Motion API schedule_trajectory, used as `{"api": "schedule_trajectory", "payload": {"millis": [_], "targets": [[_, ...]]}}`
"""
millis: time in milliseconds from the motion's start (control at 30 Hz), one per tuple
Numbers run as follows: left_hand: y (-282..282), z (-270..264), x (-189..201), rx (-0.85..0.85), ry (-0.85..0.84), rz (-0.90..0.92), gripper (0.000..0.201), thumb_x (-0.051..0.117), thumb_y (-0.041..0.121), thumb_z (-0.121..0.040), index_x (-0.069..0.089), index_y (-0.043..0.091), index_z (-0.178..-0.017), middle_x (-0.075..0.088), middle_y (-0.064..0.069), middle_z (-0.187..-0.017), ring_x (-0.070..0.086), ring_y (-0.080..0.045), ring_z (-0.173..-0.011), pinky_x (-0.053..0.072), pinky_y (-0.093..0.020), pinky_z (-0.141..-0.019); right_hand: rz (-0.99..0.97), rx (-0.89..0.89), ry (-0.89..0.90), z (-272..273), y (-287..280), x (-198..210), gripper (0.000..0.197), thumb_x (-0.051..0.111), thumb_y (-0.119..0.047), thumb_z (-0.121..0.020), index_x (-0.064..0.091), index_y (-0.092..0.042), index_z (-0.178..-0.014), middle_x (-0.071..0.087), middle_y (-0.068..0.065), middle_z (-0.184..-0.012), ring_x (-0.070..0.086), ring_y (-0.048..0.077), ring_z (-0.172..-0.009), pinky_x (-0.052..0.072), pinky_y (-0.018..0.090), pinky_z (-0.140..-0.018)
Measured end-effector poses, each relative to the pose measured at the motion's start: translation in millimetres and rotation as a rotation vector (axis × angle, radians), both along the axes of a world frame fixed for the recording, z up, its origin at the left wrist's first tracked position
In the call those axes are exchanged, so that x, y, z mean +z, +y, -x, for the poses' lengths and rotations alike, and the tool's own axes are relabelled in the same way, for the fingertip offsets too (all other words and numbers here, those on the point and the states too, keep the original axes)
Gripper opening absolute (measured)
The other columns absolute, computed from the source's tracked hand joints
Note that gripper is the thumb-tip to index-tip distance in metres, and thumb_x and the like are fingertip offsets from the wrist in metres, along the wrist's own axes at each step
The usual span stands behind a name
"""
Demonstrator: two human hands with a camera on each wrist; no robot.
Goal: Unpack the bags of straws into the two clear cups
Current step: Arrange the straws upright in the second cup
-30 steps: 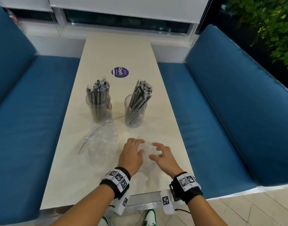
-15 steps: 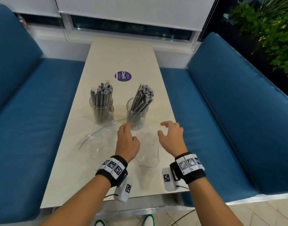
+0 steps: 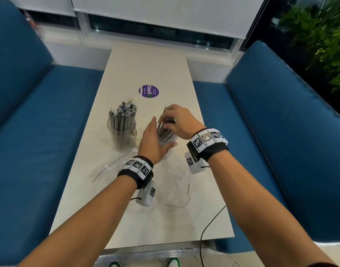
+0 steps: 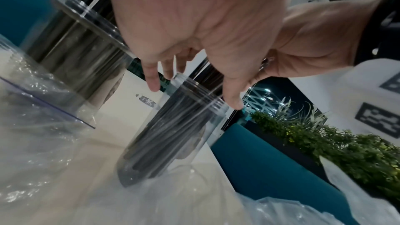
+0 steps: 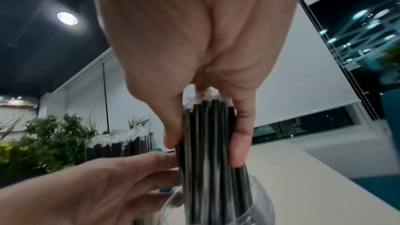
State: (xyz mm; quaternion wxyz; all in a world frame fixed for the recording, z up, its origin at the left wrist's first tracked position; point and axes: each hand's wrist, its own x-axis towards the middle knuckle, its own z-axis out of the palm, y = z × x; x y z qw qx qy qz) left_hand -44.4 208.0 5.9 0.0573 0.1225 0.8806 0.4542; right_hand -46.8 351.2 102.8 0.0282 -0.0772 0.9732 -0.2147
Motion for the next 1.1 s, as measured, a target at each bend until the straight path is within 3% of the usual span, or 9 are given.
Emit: {"api": "schedule_trajectory", "payload": {"millis": [133, 233, 333, 533, 633, 700, 800, 1000, 1100], "targets": [[0, 3, -7, 0.016, 0.111, -0.020, 0.071, 0.079, 0.036, -0.090, 0.044, 0.021, -0.151, 0.054, -0.003, -0.148, 0.054, -0.026, -0.134, 0.048, -0.037, -0.104, -0.029, -0.017, 0.022, 9, 2, 10, 0.017, 0.063, -0.015, -0.101, 0.076, -0.011, -0.111, 0.067, 0.010, -0.121, 0.063, 0.028, -0.109, 0.055, 0.043, -0.101], [-1, 4, -11, 0.004, 0.129, 0.009, 0.073, 0.076, 0.038, -0.093, 0.042, 0.020, -0.155, 0.048, -0.002, -0.156, 0.049, -0.024, -0.141, 0.046, -0.038, -0.113, -0.056, 0.009, 0.012, 10, 0, 10, 0.020, 0.060, -0.022, -0.103, 0.073, -0.015, -0.117, 0.067, 0.008, -0.121, 0.061, 0.026, -0.108, 0.054, 0.046, -0.100], [-1, 4, -14, -0.001, 0.096, 0.015, 0.073, 0.075, 0.037, -0.095, 0.041, 0.021, -0.158, 0.037, 0.000, -0.166, 0.041, -0.022, -0.150, 0.036, -0.037, -0.123, -0.155, 0.014, -0.064, 5, -1, 5, 0.036, 0.061, -0.046, -0.100, 0.063, -0.035, -0.134, 0.060, 0.002, -0.141, 0.056, 0.029, -0.127, 0.046, 0.059, -0.108], [-1, 3, -14, -0.005, 0.087, 0.023, 0.061, 0.073, 0.039, -0.097, 0.052, 0.024, -0.152, 0.030, 0.006, -0.170, 0.037, -0.019, -0.152, 0.033, -0.029, -0.118, -0.244, 0.072, 0.011, 5, 8, 11, 0.092, 0.072, -0.079, -0.074, 0.032, -0.058, -0.154, 0.012, -0.001, -0.174, 0.020, 0.040, -0.155, 0.030, 0.071, -0.114], [-2, 3, -15, 0.002, 0.071, -0.047, 0.066, 0.075, 0.033, -0.096, 0.049, 0.017, -0.154, 0.040, 0.000, -0.162, 0.049, -0.018, -0.138, 0.040, -0.018, -0.114, -0.254, 0.155, 0.078, 10, 1, -11, 0.064, 0.067, -0.069, -0.086, 0.055, -0.045, -0.145, 0.034, 0.003, -0.166, 0.039, 0.037, -0.142, 0.047, 0.064, -0.107], [-5, 5, -16, -0.007, 0.100, -0.016, 0.068, 0.075, 0.037, -0.094, 0.049, 0.015, -0.153, 0.042, -0.002, -0.160, 0.049, -0.022, -0.138, 0.043, -0.033, -0.118, -0.166, 0.154, 0.191, 11, 2, -28, 0.036, 0.059, -0.047, -0.099, 0.073, -0.025, -0.123, 0.062, 0.006, -0.136, 0.055, 0.031, -0.115, 0.056, 0.055, -0.091], [-7, 7, -16, -0.018, 0.105, 0.047, 0.078, 0.074, 0.048, -0.094, 0.046, 0.010, -0.157, 0.041, -0.003, -0.162, 0.045, -0.024, -0.144, 0.038, -0.035, -0.120, -0.053, 0.054, 0.360, 9, 7, -47, 0.021, 0.057, -0.021, -0.101, 0.074, -0.008, -0.101, 0.070, 0.007, -0.099, 0.056, 0.028, -0.092, 0.053, 0.046, -0.081], [-7, 6, -17, -0.016, 0.104, 0.067, 0.081, 0.073, 0.047, -0.095, 0.043, 0.004, -0.157, 0.040, -0.007, -0.164, 0.042, -0.028, -0.148, 0.036, -0.038, -0.123, 0.140, -0.152, 0.531, -7, 6, -48, 0.011, 0.059, -0.007, -0.101, 0.068, -0.002, -0.098, 0.066, 0.011, -0.096, 0.054, 0.027, -0.094, 0.040, 0.022, -0.084], [-7, 6, -17, -0.014, 0.115, 0.048, 0.078, 0.076, 0.040, -0.094, 0.044, 0.006, -0.156, 0.042, -0.009, -0.163, 0.043, -0.028, -0.148, 0.036, -0.040, -0.124, 0.050, -0.167, 0.486, -18, -1, -57, 0.017, 0.051, -0.018, -0.106, 0.066, -0.012, -0.104, 0.064, 0.004, -0.105, 0.054, 0.025, -0.099, 0.042, 0.037, -0.093]]}}
